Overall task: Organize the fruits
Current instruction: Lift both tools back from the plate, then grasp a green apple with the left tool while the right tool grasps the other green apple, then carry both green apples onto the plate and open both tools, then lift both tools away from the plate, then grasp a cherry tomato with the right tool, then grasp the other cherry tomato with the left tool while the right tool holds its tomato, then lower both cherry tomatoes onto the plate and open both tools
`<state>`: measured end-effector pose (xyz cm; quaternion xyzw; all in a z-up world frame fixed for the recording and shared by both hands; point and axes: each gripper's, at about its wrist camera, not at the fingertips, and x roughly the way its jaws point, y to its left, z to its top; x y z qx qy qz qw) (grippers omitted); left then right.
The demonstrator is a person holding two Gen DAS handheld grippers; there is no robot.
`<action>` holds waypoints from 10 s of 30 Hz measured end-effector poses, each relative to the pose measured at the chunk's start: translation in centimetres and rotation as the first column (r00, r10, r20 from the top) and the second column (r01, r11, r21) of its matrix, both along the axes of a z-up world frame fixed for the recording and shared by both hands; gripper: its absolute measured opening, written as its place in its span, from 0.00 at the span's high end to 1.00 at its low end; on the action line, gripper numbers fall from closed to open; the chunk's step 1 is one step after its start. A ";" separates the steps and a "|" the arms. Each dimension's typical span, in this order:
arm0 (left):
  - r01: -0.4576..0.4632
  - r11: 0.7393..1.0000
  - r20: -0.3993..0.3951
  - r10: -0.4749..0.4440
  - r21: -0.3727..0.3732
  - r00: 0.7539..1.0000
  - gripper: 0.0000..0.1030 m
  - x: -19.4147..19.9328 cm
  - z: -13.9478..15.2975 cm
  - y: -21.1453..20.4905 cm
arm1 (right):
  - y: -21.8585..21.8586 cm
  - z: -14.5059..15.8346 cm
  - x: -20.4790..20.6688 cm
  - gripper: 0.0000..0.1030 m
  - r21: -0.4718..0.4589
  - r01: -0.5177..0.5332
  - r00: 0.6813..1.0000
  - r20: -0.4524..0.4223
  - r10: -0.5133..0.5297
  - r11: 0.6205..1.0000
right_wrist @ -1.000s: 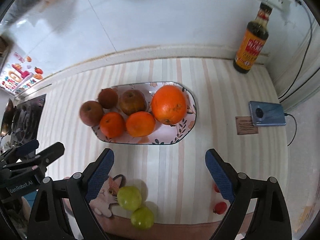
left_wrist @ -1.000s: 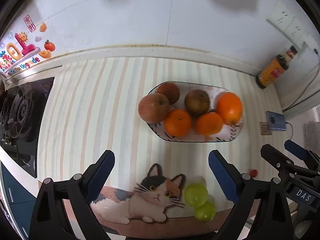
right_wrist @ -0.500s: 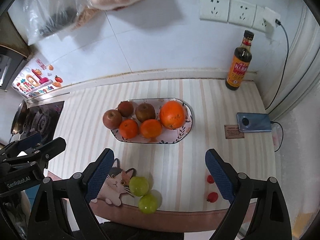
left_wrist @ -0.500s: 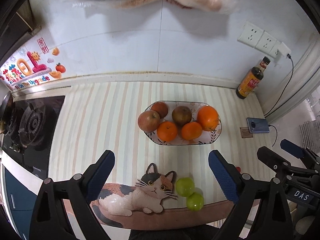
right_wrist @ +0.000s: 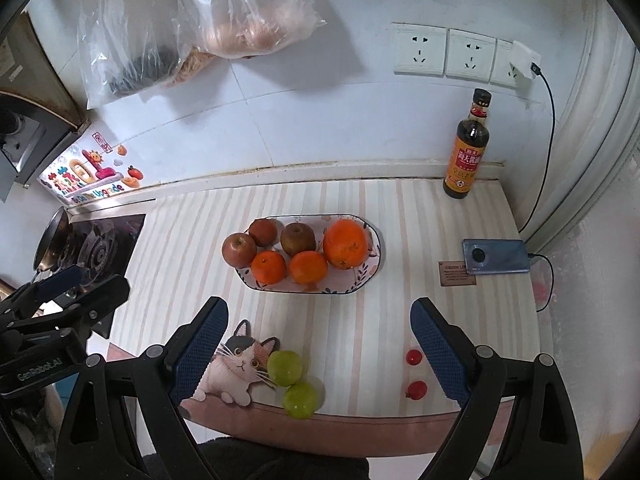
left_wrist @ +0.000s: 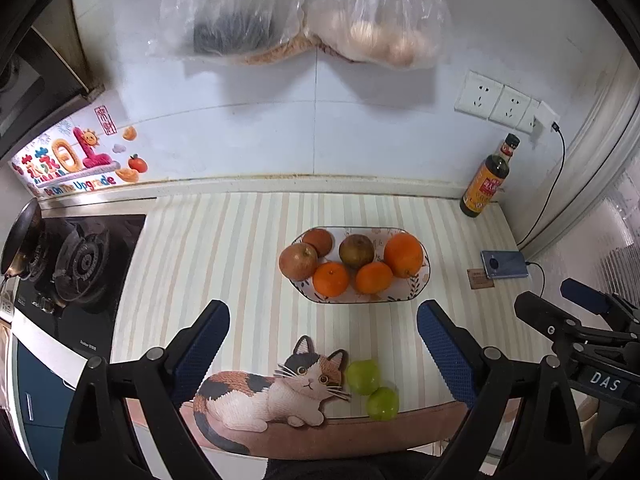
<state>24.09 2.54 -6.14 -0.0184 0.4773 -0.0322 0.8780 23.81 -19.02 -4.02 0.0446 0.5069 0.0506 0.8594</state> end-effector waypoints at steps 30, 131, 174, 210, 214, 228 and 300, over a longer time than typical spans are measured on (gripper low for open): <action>0.025 0.979 -0.447 0.068 0.200 0.892 0.05 1.4 -19.7 -0.3 | 1.5 -28.9 0.1 0.09 0.240 -0.048 0.756 -0.625 0.192 0.970; 0.153 0.985 -0.506 -0.091 0.082 0.858 0.46 23.2 -23.5 -5.8 | -6.1 -27.9 11.5 0.32 0.434 0.387 0.910 -0.321 -0.262 0.814; -0.061 0.996 0.006 0.061 0.061 0.998 0.14 -1.2 -4.1 -0.2 | 0.2 -4.4 -2.0 0.05 -0.087 0.038 0.995 0.092 -0.030 0.995; 0.037 0.992 -0.170 -0.016 0.120 0.985 0.00 -3.1 -12.2 -7.5 | -11.7 -13.7 -5.6 0.42 0.078 0.237 0.963 -0.146 -0.224 0.968; 0.090 0.985 -0.279 -0.047 0.145 0.959 0.00 -0.9 -17.0 -11.7 | -14.6 -20.0 -4.8 0.46 0.111 0.249 0.941 -0.262 -0.213 0.962; 0.220 0.964 -0.455 -0.131 0.149 0.881 0.00 4.0 -24.7 -19.5 | -16.2 -29.1 -4.8 0.67 0.136 0.243 0.919 -0.350 -0.183 0.960; -0.009 0.978 -0.511 -0.101 -0.210 0.854 0.77 19.9 -21.5 -7.1 | -8.8 -27.0 15.1 0.66 0.433 0.157 0.952 -0.305 -0.020 0.888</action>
